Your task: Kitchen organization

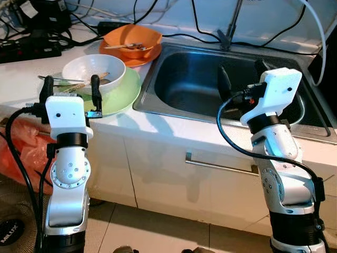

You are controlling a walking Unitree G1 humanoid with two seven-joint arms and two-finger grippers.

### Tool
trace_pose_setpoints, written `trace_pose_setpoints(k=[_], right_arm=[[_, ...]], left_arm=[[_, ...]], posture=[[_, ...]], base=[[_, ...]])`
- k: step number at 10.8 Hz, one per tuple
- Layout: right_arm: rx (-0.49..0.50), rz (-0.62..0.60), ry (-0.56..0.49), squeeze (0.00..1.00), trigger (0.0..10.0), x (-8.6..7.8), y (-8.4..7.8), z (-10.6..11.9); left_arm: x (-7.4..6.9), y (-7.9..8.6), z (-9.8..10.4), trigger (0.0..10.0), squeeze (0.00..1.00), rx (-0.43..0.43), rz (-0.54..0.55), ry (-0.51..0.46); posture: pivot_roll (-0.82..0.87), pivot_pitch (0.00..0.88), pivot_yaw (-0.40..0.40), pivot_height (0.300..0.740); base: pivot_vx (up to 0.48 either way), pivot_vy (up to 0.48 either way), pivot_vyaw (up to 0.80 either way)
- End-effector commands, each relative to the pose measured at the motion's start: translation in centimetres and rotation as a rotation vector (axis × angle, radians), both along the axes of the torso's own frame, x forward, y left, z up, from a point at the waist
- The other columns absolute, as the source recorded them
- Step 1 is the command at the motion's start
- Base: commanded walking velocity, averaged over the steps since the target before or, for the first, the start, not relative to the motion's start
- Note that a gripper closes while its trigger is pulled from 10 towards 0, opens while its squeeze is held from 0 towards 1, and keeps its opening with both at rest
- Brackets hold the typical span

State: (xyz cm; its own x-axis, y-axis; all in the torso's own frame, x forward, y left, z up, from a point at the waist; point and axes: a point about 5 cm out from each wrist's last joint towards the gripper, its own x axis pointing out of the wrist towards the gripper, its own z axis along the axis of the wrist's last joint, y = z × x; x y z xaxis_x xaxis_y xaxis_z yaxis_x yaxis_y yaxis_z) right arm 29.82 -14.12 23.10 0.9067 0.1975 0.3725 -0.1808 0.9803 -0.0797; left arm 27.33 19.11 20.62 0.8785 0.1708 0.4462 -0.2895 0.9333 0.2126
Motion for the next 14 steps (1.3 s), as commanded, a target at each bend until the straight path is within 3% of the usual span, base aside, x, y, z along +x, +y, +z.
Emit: trace_pose_setpoints(k=[1,7,11,14], right_arm=[[-0.003,-0.003,-0.007,0.0,10.0,-0.2,-0.3,0.2],[-0.02,0.015,0.029,0.0,10.0,-0.5,-0.5,-0.3],[-0.022,0.06,0.06,0.0,10.0,-1.0,-0.3,-0.5],[-0.013,0.127,0.158,0.0,10.0,-1.5,0.0,-2.0]], left_arm=[[-0.4,0.0,0.2,10.0,0.0,-0.005,0.014,-0.011],[-1.4,0.2,0.0,10.0,0.0,0.004,0.036,-0.006],[-1.0,1.0,0.6,10.0,0.0,0.029,0.069,-0.032],[-0.8,0.6,0.5,10.0,0.0,0.022,0.058,-0.029]], posture=[[0.04,0.065,-0.051,0.74],[0.04,0.1,-0.083,0.74],[0.03,0.129,-0.099,0.74],[0.01,0.145,-0.098,0.74]], base=[[0.0,0.0,0.0],[0.0,0.0,0.0],[0.0,0.0,0.0],[0.0,0.0,0.0]])
